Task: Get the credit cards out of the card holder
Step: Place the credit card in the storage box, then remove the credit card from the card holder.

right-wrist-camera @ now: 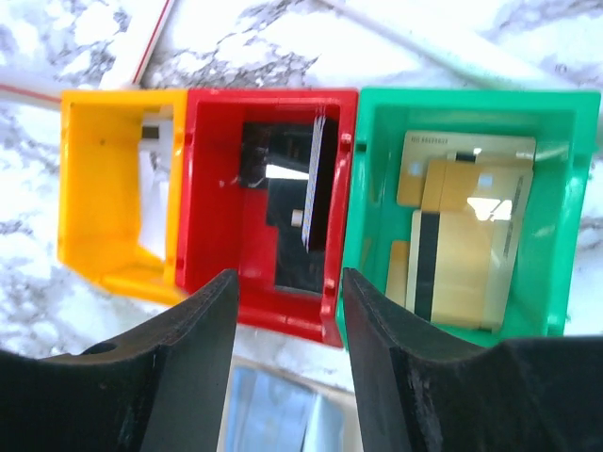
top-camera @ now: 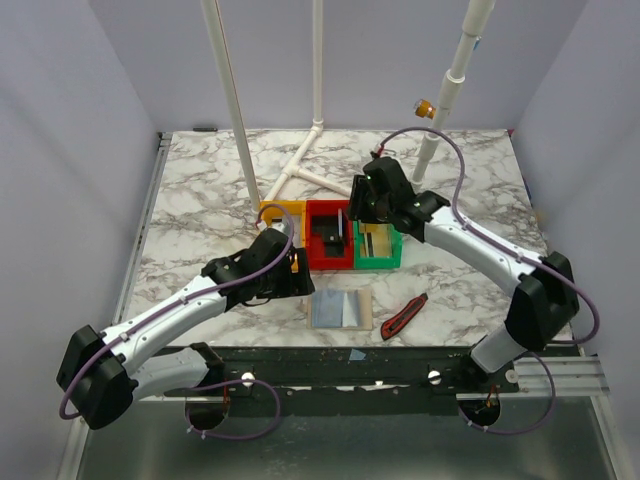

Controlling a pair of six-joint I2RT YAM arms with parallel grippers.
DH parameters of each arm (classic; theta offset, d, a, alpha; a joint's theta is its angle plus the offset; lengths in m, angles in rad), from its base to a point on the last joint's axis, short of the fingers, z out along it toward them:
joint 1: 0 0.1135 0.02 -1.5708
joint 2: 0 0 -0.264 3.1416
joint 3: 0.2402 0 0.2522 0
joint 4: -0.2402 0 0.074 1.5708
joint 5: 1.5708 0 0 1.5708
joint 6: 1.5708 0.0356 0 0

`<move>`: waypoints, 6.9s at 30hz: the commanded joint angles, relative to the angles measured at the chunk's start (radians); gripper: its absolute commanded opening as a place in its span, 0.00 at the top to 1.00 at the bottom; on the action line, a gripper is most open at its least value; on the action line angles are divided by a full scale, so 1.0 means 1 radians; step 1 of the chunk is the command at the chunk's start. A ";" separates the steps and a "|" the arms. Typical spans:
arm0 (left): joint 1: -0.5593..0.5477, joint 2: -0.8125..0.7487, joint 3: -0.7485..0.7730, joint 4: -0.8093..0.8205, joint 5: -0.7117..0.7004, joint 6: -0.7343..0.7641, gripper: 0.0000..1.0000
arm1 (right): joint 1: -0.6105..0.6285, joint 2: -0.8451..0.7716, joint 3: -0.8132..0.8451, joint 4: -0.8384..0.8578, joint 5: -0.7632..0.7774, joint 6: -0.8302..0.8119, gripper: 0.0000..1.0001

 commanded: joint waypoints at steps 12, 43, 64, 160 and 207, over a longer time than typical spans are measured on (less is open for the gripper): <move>0.089 -0.023 -0.063 0.004 0.024 -0.004 0.16 | 0.363 -0.125 -0.279 -0.054 0.073 0.225 0.48; 0.192 -0.099 -0.119 -0.001 0.070 0.020 0.16 | 0.544 0.181 -0.206 -0.104 0.223 0.259 0.51; 0.187 -0.067 -0.102 0.021 0.126 0.047 0.23 | 0.534 0.108 -0.349 -0.066 0.214 0.342 0.91; -0.179 0.584 0.339 0.170 0.205 -0.041 1.00 | 0.213 -0.379 -0.765 0.117 0.037 0.406 0.70; -0.054 0.424 0.108 0.188 0.096 -0.025 1.00 | 0.135 -0.369 -0.624 0.180 -0.194 0.252 0.59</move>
